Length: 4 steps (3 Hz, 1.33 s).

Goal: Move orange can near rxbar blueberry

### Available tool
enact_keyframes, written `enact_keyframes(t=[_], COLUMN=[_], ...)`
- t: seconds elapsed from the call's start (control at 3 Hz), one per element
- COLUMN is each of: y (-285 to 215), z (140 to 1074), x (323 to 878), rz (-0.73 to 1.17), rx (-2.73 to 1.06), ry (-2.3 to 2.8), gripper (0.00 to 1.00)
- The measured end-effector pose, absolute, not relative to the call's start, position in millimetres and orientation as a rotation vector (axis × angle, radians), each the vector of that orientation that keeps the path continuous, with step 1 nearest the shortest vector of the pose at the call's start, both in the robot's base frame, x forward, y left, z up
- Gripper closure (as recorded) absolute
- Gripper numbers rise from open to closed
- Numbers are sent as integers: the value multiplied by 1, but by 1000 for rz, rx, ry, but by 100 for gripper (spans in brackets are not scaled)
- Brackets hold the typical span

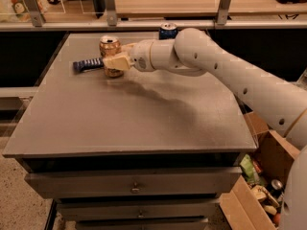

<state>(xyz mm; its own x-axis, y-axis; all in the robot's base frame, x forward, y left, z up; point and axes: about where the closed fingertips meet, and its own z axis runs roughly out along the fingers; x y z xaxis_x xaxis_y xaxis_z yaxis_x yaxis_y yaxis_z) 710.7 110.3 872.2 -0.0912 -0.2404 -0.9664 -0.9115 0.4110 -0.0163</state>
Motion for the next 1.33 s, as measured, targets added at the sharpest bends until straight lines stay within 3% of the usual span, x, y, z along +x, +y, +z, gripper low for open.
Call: enact_keyframes(t=[0.33, 0.67, 1.33], y=[109, 110, 97], z=[870, 870, 870], x=[712, 713, 711], rz=[791, 796, 774], rx=[-1035, -1035, -1037], ry=[1593, 1591, 1581], gripper=[14, 0, 0])
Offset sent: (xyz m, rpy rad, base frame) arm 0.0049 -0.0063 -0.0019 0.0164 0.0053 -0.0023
